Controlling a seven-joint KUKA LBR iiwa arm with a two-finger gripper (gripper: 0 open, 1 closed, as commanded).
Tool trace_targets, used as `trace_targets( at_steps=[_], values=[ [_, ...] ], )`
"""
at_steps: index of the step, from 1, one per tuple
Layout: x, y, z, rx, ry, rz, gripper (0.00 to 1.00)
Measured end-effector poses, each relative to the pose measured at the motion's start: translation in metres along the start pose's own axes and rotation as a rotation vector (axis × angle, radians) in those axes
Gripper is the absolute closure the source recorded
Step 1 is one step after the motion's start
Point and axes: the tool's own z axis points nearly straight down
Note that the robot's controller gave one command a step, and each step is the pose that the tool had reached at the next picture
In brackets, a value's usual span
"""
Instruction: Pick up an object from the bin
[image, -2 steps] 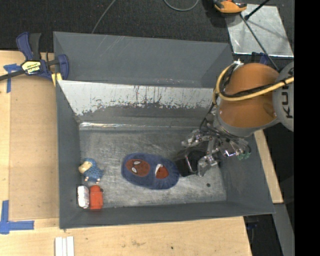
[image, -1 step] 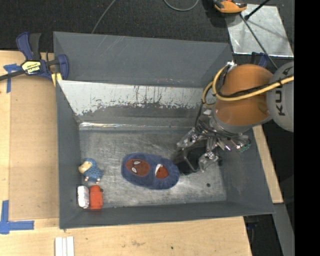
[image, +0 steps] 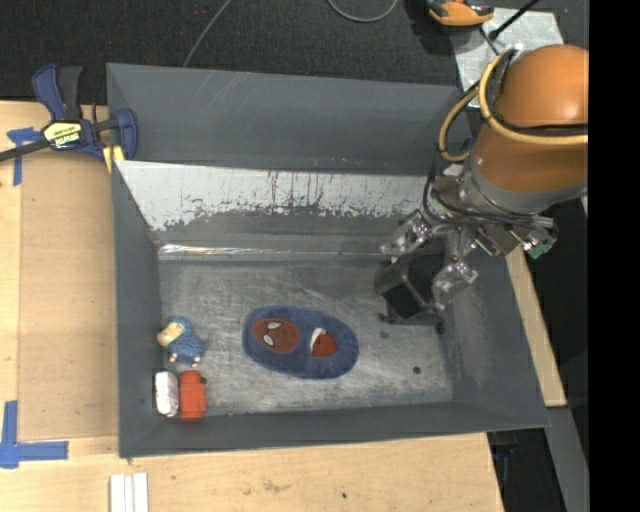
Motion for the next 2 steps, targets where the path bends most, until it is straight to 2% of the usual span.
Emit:
trace_targets(
  at_steps=[1, 2],
  values=[
    [-0.062, -0.007, 0.08, -0.01, 0.006, -0.304, 1.0],
    [-0.065, -0.011, -0.005, 0.001, -0.001, -0.32, 1.0]
  ],
)
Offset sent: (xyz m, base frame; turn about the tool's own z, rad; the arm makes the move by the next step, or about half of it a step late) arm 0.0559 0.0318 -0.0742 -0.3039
